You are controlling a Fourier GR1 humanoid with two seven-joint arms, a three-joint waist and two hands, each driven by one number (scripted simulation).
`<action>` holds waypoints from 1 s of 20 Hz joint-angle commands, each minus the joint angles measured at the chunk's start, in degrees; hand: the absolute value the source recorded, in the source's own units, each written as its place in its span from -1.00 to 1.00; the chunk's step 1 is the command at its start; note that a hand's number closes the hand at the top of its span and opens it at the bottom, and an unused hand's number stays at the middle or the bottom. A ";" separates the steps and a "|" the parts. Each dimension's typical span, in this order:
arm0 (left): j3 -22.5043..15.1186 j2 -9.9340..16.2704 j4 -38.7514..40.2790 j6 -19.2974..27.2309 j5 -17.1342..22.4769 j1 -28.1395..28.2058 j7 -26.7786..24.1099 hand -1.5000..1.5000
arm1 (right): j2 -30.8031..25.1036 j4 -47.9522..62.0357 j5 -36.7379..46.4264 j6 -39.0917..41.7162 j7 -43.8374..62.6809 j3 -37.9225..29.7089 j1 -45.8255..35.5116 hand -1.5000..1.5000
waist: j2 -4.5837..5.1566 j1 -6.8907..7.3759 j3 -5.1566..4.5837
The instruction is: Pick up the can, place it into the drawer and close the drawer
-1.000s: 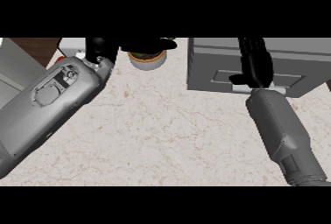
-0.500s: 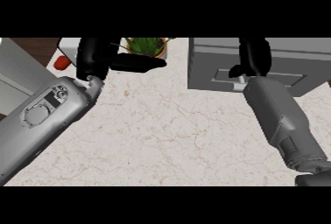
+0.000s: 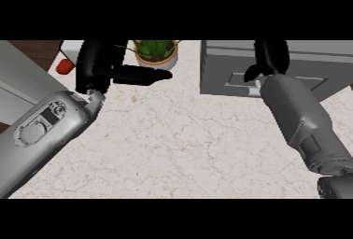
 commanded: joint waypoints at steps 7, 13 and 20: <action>0.67 0.24 -1.90 -0.36 -0.86 4.78 -2.58 -1.00 | 5.26 -2.84 -15.21 3.04 -11.41 -11.95 -5.07 -1.00 | 0.02 0.56 0.15; 2.27 1.58 -3.66 -1.10 -0.24 7.53 -2.56 -1.00 | 7.66 -3.84 -23.83 7.59 -19.13 -18.66 -4.41 -1.00 | -0.51 -0.72 0.12; 4.63 2.32 -3.96 -2.12 -0.83 10.75 -3.77 -1.00 | 7.00 -4.03 -31.10 14.28 -20.29 -23.95 -6.77 -1.00 | -0.88 -2.46 -0.05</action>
